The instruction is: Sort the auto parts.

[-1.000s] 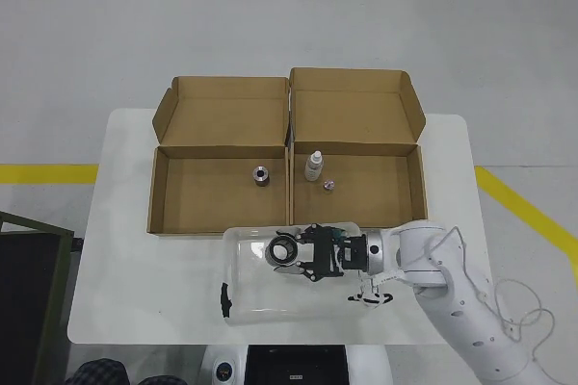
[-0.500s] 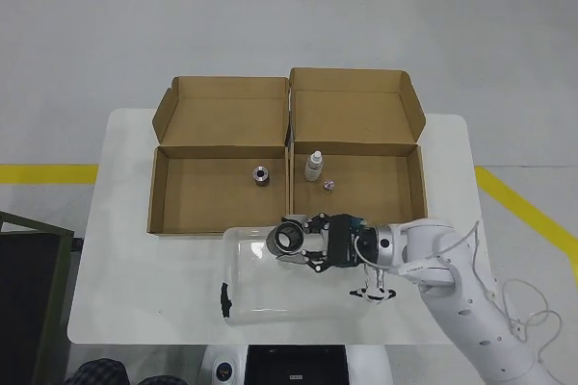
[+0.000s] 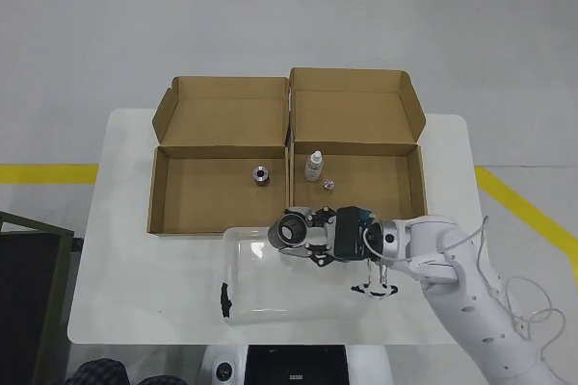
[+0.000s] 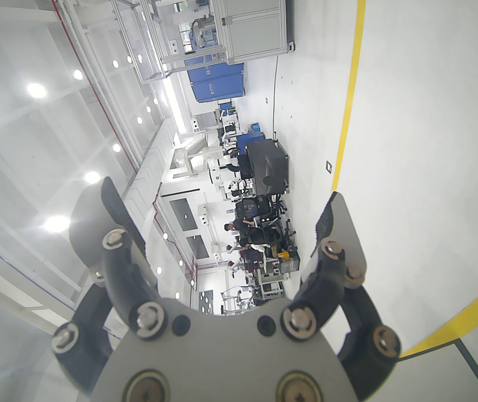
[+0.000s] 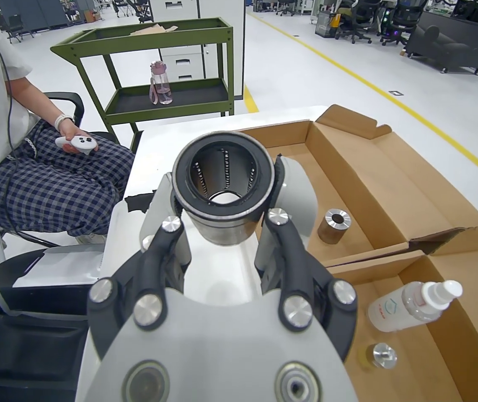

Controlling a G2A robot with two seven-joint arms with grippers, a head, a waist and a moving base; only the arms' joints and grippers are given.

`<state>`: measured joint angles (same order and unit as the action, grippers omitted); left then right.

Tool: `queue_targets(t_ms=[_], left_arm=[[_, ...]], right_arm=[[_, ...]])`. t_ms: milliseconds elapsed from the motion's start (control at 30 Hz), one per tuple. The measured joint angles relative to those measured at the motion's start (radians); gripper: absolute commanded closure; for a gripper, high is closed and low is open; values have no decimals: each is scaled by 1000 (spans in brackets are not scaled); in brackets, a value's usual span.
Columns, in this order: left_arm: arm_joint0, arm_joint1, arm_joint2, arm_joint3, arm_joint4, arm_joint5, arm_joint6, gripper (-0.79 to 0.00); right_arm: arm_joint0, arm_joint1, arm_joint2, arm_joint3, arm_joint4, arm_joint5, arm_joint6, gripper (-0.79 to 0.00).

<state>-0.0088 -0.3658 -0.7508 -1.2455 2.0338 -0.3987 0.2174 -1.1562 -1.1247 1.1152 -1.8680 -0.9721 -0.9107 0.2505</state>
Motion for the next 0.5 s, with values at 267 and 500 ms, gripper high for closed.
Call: queue_targets(t_ms=[267, 500], left_arm=[[0, 0, 0, 0, 0, 0, 0, -785], [0, 0, 0, 0, 0, 0, 0, -785]], right_arm=[[26, -3, -24, 11, -35, 39, 10, 0], [95, -17, -85, 44, -72, 96, 40, 0]])
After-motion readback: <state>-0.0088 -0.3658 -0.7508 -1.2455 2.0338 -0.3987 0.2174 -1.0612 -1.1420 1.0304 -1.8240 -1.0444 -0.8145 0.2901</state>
